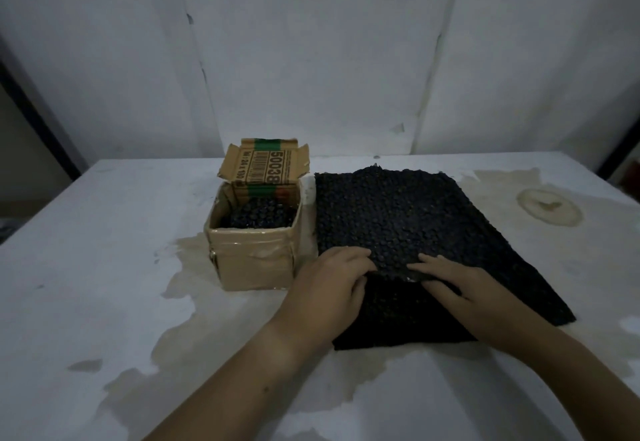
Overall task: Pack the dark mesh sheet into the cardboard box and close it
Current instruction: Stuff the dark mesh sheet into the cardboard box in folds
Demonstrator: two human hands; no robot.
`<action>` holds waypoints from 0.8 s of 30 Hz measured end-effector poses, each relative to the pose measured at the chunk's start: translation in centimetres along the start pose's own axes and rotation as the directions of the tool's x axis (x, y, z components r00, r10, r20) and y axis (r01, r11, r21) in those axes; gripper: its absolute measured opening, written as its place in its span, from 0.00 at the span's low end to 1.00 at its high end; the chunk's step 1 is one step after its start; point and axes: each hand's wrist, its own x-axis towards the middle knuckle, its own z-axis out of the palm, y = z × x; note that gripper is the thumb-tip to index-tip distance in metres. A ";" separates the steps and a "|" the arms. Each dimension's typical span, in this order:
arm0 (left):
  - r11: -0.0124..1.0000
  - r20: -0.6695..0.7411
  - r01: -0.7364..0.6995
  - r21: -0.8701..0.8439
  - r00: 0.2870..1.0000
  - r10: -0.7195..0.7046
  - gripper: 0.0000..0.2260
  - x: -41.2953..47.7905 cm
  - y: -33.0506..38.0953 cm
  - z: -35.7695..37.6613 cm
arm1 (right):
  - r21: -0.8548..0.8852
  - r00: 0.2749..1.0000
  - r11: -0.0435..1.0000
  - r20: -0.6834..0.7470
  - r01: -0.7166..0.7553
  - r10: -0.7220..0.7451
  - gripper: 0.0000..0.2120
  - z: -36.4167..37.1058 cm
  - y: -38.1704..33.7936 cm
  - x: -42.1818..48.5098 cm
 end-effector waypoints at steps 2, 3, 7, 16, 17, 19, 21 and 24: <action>1.000 -0.034 0.005 0.018 0.999 -0.005 0.16 0.4 0.1 -0.1 | 0.007 0.998 1.000 -0.069 0.009 -0.008 0.16 0.1 0.0 0.1; 1.000 -0.046 0.003 0.027 0.999 -0.002 0.17 0.6 0.1 -0.1 | -0.025 0.994 1.000 -0.107 0.008 -0.011 0.16 0.1 0.0 0.1; 0.998 -0.112 -0.044 0.050 0.993 0.049 0.17 0.9 0.1 -1.1 | -0.050 0.956 0.999 -0.292 0.019 -0.032 0.09 0.0 -0.5 0.3; 0.977 -0.344 -0.105 -0.188 0.938 0.035 0.17 -1.2 -2.9 -8.9 | 0.193 0.844 0.977 -0.535 0.096 0.023 0.12 -2.6 -5.6 1.9; 0.980 -0.408 -0.104 -0.170 0.913 0.026 0.17 -1.5 -3.3 -9.5 | 0.199 0.837 0.975 -0.546 0.100 0.025 0.13 -2.9 -6.3 2.1; 0.999 -0.507 0.009 0.049 0.862 0.017 0.20 -2.0 -4.5 -10.6 | 0.205 0.826 0.971 -0.564 0.121 0.016 0.16 -3.4 -7.5 2.5; 0.977 -0.469 0.179 0.117 0.877 -0.104 0.25 -2.7 -6.6 -11.2 | 0.225 0.823 0.964 -0.568 0.140 0.013 0.16 -3.7 -8.6 2.9; 0.940 -0.250 0.329 -0.093 0.906 -0.342 0.32 -4.1 -9.3 -11.2 | 0.222 0.831 0.958 -0.556 0.183 -0.030 0.14 -3.7 -10.4 3.3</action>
